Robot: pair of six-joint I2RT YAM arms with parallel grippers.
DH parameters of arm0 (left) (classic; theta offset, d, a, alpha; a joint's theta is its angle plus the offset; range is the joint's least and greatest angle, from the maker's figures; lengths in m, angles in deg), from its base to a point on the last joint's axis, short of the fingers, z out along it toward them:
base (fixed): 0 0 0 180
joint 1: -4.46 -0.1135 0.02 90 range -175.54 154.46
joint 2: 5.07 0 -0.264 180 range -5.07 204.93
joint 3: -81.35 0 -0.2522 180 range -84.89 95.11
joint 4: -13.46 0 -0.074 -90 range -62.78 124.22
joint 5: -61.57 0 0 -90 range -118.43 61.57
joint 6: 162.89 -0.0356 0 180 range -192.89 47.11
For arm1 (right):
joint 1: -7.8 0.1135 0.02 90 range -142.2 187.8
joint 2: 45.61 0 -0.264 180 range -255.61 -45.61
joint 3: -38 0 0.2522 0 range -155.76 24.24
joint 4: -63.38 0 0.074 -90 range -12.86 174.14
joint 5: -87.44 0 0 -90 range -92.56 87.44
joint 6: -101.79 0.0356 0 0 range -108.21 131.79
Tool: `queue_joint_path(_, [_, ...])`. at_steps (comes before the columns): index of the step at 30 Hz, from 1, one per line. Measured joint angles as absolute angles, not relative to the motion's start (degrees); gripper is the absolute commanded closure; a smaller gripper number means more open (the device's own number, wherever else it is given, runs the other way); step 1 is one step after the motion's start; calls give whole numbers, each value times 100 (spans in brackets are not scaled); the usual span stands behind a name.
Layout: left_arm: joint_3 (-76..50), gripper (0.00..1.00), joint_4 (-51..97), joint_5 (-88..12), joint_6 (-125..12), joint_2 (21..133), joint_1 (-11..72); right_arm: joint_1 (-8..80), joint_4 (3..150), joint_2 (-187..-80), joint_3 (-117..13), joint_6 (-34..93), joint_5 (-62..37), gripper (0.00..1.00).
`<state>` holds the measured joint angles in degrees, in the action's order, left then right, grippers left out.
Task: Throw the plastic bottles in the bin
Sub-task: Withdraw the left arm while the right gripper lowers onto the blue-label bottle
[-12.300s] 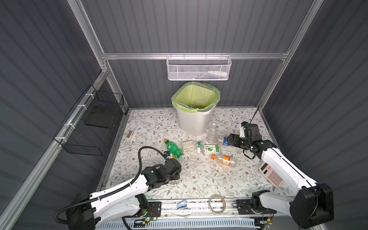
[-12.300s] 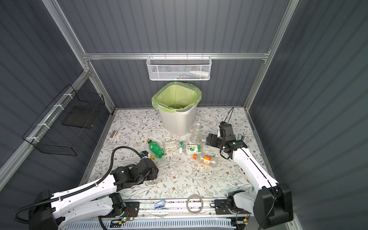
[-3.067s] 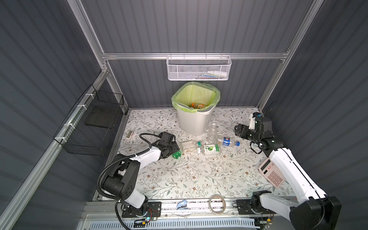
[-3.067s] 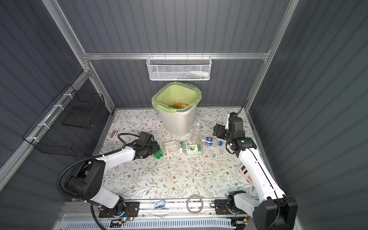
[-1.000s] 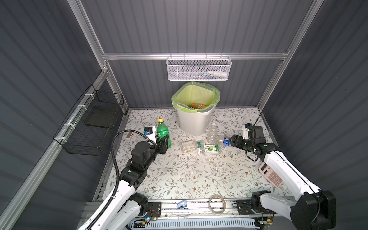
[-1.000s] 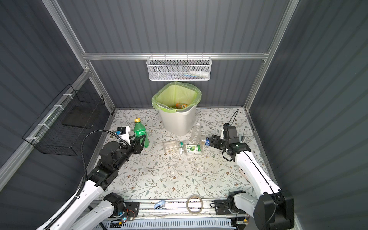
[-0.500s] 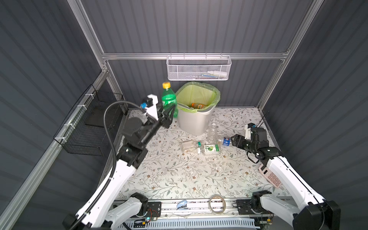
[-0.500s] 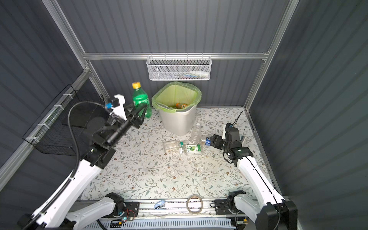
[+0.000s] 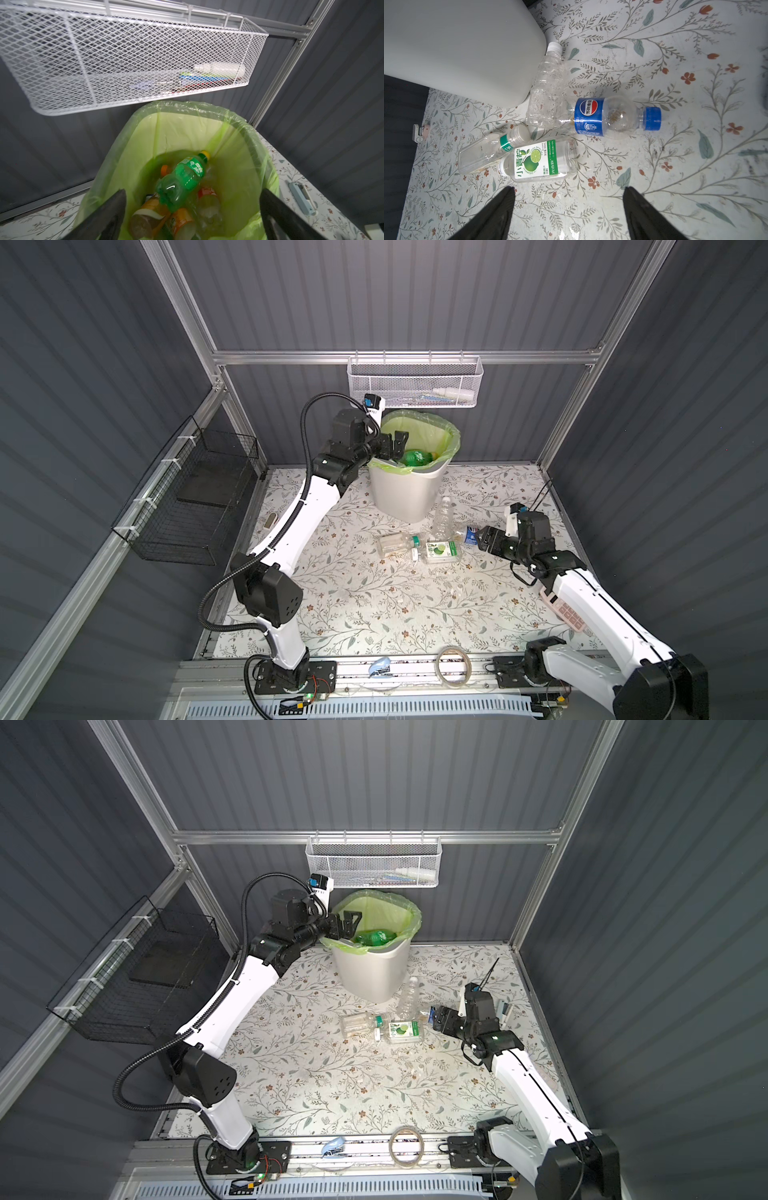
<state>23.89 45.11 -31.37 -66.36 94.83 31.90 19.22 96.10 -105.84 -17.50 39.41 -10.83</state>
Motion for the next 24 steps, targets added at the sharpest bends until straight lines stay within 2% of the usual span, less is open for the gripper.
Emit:
queue_joint_path(6, [1608,0,4358,-2667,-6872,8108,3142,1922,9978,-10798,-1944,3412,-1092,16])
queue_joint_path(10, [874,0,4102,-2486,-6962,7251,3052,1922,10509,-11301,-2554,2665,-1081,15])
queue_joint_path(24, [-2103,0,4275,-2191,-7039,5868,2948,2027,11857,-12846,-4263,2,-1070,10])
